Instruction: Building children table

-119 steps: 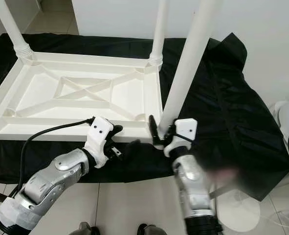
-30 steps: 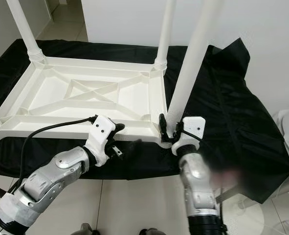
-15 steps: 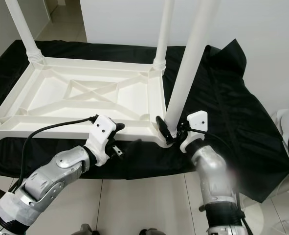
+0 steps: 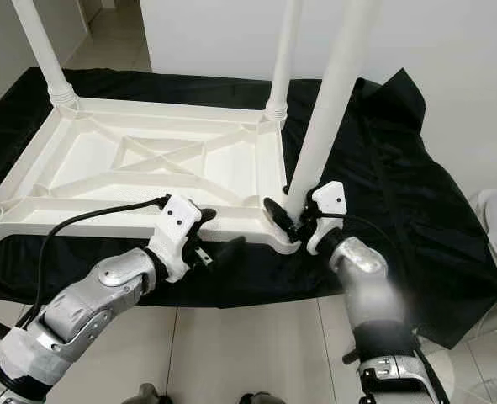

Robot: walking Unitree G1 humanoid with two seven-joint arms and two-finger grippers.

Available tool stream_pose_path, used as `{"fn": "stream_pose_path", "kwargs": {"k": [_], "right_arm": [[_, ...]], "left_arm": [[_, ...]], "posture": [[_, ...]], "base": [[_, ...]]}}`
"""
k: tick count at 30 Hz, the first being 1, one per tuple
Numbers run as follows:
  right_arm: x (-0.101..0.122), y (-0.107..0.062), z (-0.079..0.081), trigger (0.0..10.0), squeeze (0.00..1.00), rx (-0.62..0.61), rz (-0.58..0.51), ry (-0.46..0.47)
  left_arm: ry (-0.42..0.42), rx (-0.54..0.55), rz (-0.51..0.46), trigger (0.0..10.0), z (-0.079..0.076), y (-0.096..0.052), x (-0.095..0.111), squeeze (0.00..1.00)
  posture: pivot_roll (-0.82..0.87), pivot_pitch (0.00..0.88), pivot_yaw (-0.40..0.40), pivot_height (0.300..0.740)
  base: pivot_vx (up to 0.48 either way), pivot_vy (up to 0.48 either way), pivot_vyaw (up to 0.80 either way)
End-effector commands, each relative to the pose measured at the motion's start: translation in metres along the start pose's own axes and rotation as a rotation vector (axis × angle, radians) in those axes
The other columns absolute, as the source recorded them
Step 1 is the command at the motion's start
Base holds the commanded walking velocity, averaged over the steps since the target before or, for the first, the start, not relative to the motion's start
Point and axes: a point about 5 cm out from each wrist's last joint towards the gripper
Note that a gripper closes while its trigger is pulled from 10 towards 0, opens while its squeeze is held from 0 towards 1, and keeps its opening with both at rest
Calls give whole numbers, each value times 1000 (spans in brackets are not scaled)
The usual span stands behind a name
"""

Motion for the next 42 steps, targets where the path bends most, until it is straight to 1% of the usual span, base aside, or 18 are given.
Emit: {"fn": "stream_pose_path", "kwargs": {"k": [1,2,3,5,6,9,12,16,19,25,28,29,30,33,36,38,40,42], "right_arm": [[-9,-5,-4,0,0,-13,40,10],[-10,-6,-5,0,0,-13,41,12],[-11,-6,-5,588,0,-20,39,18],[-11,-6,-5,588,0,-26,36,22],[-11,-6,-4,10000,0,-33,27,39],[-10,-5,-3,10000,0,-48,13,59],[-10,0,2,10000,0,-127,13,73],[-11,1,2,10000,0,-185,25,61],[-11,2,2,10000,0,-201,27,79],[-5,6,14,10000,0,-297,4,86],[-6,8,19,10000,0,-417,11,113],[-6,8,19,10000,0,-417,11,113],[-8,8,20,10000,0,-470,20,119],[-16,6,30,10000,0,-657,27,140],[-21,5,38,10000,0,-741,31,166],[-22,5,39,10000,0,-757,31,171],[-21,8,43,10000,0,-850,22,208],[-18,14,48,10000,0,-863,-1,245]], "left_arm": [[20,-189,-29,10000,-11,0,2,0],[21,-189,-29,10000,-11,0,2,0],[21,-189,-27,10000,-11,0,1,0],[21,-189,-26,10000,-12,0,1,0],[21,-189,-25,10000,-12,0,1,0],[20,-190,-25,10000,-11,-1,1,0],[15,-192,-24,10000,-12,-1,1,0],[15,-193,-24,10000,-13,-1,1,0],[15,-193,-24,10000,-13,-1,1,0],[7,-196,-21,10000,-15,-1,-1,0],[6,-197,-22,10000,-15,-1,0,0],[6,-197,-22,10000,-15,-1,0,0],[6,-197,-23,10000,-15,-1,0,0],[3,-196,-23,10000,-15,-1,0,0],[1,-197,-24,10000,-16,-1,0,0],[1,-197,-24,10000,-16,-1,0,0],[-2,-196,-25,10000,-16,-1,0,0],[-2,-195,-27,10000,-16,-1,0,0]], "posture": [[0,88,-38,740],[0,88,-38,740],[-1,91,-36,740],[-1,91,-36,740],[-2,94,-36,740],[-3,95,-34,740],[-6,98,-33,740],[-7,99,-34,740],[-7,100,-33,740],[-13,102,-27,740],[-14,103,-27,740],[-14,103,-27,740],[-14,103,-27,740],[-15,103,-29,740],[-12,102,-34,740],[-12,102,-34,740],[-8,98,-37,740],[0,95,-44,740]], "base": [[0,0,0],[0,0,0],[0,0,0],[0,0,0],[0,0,0],[0,0,0],[0,0,0],[0,0,0],[0,0,0],[0,0,0],[0,0,0],[0,0,0],[0,0,0],[0,0,0],[0,0,0],[0,0,0],[0,0,0],[0,0,0]]}}
Point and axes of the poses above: a point about 5 cm out from each wrist's last joint towards the gripper, its own y axis pointing out of the wrist towards the gripper, its own x axis along the axis of the wrist's last joint, z = x × y, and after that the axes turned 7 degrees about y, right-handed
